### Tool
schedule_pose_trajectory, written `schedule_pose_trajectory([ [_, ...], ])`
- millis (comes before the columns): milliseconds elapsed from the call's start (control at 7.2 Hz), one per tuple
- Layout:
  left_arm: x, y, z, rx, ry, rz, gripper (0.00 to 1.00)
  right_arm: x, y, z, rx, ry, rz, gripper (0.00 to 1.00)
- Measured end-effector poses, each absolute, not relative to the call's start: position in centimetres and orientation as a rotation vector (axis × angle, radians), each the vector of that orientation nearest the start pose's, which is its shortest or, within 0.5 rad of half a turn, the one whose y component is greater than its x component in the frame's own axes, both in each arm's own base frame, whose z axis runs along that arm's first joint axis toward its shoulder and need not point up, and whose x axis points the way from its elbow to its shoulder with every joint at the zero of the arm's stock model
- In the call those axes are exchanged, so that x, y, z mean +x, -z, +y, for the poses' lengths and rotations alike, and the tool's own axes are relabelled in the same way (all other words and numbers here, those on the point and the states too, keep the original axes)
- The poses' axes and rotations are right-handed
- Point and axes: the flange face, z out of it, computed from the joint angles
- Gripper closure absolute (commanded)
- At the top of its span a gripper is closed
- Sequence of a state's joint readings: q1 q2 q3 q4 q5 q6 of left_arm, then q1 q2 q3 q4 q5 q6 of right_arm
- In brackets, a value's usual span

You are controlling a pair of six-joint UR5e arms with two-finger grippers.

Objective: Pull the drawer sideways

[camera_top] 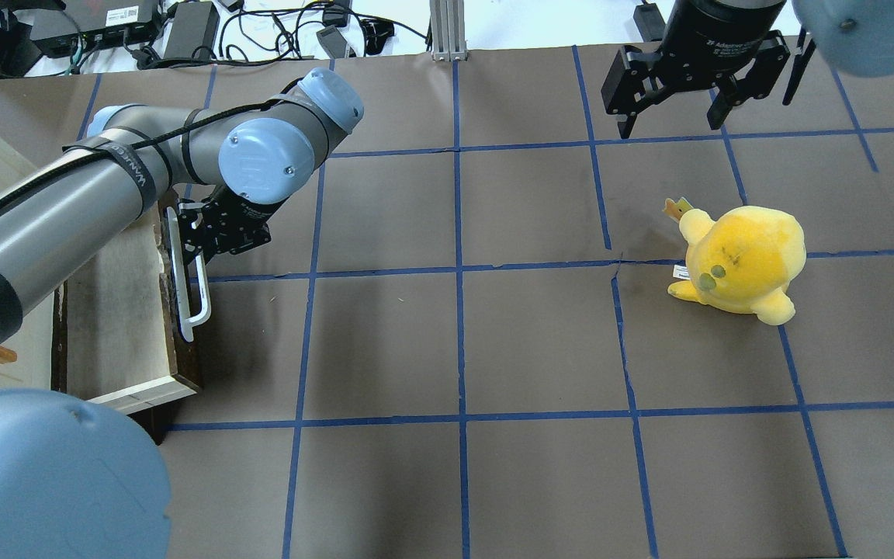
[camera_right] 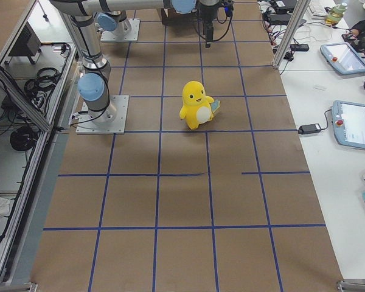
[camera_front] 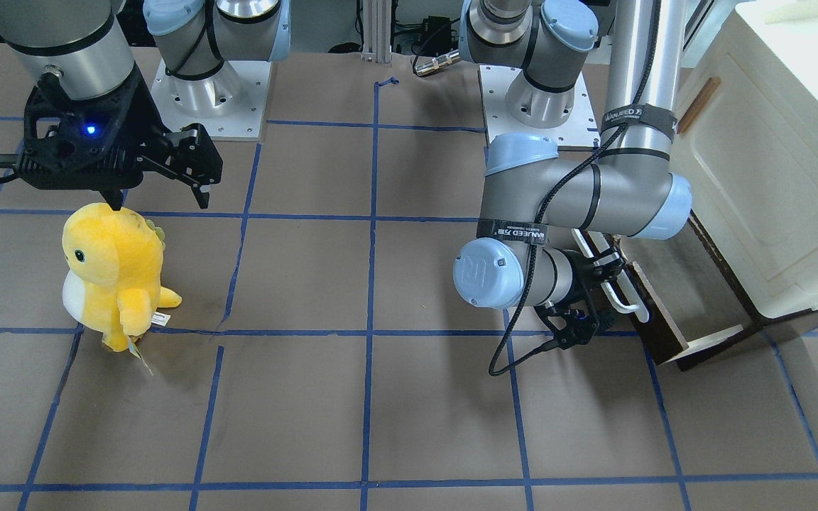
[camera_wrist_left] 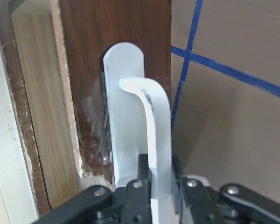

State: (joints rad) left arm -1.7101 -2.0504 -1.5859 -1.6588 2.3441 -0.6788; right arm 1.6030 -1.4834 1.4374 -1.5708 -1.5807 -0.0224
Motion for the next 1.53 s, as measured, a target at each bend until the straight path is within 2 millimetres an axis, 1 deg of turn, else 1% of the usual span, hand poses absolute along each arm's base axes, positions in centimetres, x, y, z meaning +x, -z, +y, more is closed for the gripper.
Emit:
schedule_pose_trajectory([
  [278,-14.6,-24.0,-57.5,-0.337,-0.247,2.205,1.00,14.9,-50.9,-52.9,-0.085,0.073,3.149,0.00],
  [694,-14.8,-23.9,-57.6,-0.337,-0.248,2.205,0.99,14.9,-50.9,-52.9,-0.084,0.073,3.150,0.00],
  [833,-14.8,-23.9,-57.6,-0.336,-0.247,2.205,0.60,14.9,-50.9,-52.9,-0.084,0.073,3.150,0.00],
  [972,-14.8,-23.9,-57.6,-0.336,-0.246,2.205,0.01,14.9,-50.9,-52.9,-0.084,0.073,3.149,0.00],
  [1250,-14.9,-24.4,-57.7,-0.349,-0.240,2.224,0.00,14.9,-50.9,-52.9,-0.085,0.073,3.149,0.00],
  [1389,-15.1,-25.0,-57.8,-0.359,-0.235,2.242,0.00,14.9,-50.9,-52.9,-0.085,0.072,3.149,0.00],
  [1528,-15.4,-26.3,-58.1,-0.386,-0.226,2.280,0.00,14.9,-50.9,-52.9,-0.084,0.073,3.149,0.00],
])
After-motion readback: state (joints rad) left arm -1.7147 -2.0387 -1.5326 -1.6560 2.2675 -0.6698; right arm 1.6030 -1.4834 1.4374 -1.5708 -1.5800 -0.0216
